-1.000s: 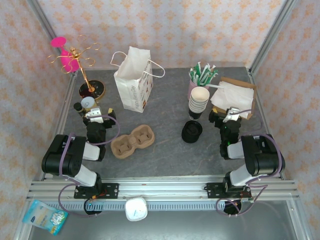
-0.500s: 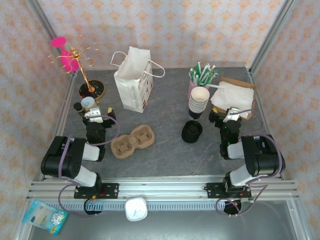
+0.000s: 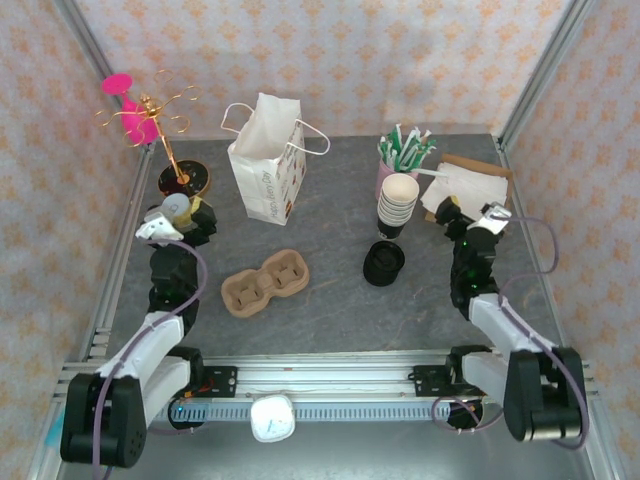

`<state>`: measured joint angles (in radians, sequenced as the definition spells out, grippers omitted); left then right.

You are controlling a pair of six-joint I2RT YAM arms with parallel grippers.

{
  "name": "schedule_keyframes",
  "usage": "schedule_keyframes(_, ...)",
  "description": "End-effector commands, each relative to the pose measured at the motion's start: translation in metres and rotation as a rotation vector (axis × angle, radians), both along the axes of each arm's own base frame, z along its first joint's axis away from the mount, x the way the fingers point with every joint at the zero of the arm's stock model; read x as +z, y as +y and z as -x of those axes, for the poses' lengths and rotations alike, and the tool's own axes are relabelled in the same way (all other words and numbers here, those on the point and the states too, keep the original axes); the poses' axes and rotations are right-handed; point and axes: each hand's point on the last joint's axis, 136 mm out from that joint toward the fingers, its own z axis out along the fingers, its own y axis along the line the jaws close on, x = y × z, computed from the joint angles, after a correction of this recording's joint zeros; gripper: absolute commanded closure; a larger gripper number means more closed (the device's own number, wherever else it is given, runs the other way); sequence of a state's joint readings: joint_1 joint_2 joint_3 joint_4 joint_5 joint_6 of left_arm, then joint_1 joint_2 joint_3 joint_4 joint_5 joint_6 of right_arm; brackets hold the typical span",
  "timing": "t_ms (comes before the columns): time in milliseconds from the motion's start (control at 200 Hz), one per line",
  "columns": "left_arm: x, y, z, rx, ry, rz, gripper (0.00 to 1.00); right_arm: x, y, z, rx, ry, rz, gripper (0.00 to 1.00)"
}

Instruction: Pack the takeout coffee

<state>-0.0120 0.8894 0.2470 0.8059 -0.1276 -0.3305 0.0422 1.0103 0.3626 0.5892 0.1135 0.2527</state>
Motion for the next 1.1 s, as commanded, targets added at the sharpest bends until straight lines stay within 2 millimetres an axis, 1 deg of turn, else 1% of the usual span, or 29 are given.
schedule_keyframes(0, -0.032, 0.015, 0.014, 0.083, 0.059, 0.255, 0.0, -0.037, -0.007, 0.022, -0.091, 0.177, -0.204, 0.0)
schedule_keyframes(25, -0.033, 0.013, 0.015, 0.068, 0.056, 0.293, 0.0, -0.037, -0.006, 0.026, -0.089, 0.189, -0.221, 0.0)
schedule_keyframes(70, -0.028, 0.0, 0.013, -0.011, 0.056, 0.3, 0.0, -0.035, -0.002, 0.031, -0.07, 0.223, -0.235, 0.0)
schedule_keyframes(145, -0.029, -0.019, 0.011, -0.116, 0.109, 0.333, 0.01, -0.024, 0.008, 0.036, -0.008, 0.237, -0.237, 0.0)
schedule_keyframes(210, -0.03, -0.034, 0.01, -0.193, 0.161, 0.358, 0.01, -0.014, 0.013, 0.041, 0.02, 0.265, -0.232, 0.0)
schedule_keyframes(320, -0.034, -0.059, 0.014, -0.297, 0.233, 0.404, 0.01, -0.001, 0.015, 0.05, 0.03, 0.342, -0.224, 0.01)
schedule_keyframes(455, -0.027, -0.1, 0.022, -0.415, 0.278, 0.43, 0.01, 0.009, 0.032, 0.054, 0.1, 0.428, -0.234, 0.05)
schedule_keyframes(520, -0.022, -0.126, 0.025, -0.5, 0.281, 0.463, 0.01, 0.015, 0.04, 0.056, 0.122, 0.469, -0.23, 0.06)
schedule_keyframes(636, -0.013, -0.175, 0.027, -0.626, 0.29, 0.502, 0.01, 0.034, 0.063, 0.05, 0.181, 0.511, -0.206, 0.1)
schedule_keyframes(711, -0.007, -0.206, 0.026, -0.68, 0.308, 0.487, 0.02, 0.044, 0.071, 0.044, 0.178, 0.537, -0.173, 0.12)
schedule_keyframes(731, -0.002, -0.216, 0.025, -0.702, 0.305, 0.484, 0.02, 0.045, 0.073, 0.042, 0.176, 0.547, -0.166, 0.13)
schedule_keyframes(761, 0.004, -0.228, 0.024, -0.731, 0.298, 0.484, 0.02, 0.049, 0.074, 0.039, 0.169, 0.555, -0.16, 0.16)
schedule_keyframes(826, 0.009, -0.252, 0.019, -0.775, 0.302, 0.494, 0.03, 0.056, 0.081, 0.032, 0.175, 0.559, -0.149, 0.21)
schedule_keyframes(961, 0.02, -0.301, 0.007, -0.869, 0.286, 0.497, 0.05, 0.059, 0.091, 0.016, 0.17, 0.578, -0.138, 0.28)
schedule_keyframes(976, 0.02, -0.306, 0.006, -0.878, 0.284, 0.5, 0.06, 0.053, 0.093, 0.013, 0.168, 0.599, -0.134, 0.29)
schedule_keyframes(1006, 0.022, -0.316, 0.003, -0.902, 0.282, 0.507, 0.06, 0.05, 0.096, 0.008, 0.172, 0.613, -0.131, 0.32)
schedule_keyframes(1091, 0.021, -0.336, -0.006, -0.93, 0.288, 0.509, 0.07, 0.046, 0.104, -0.001, 0.179, 0.65, -0.112, 0.37)
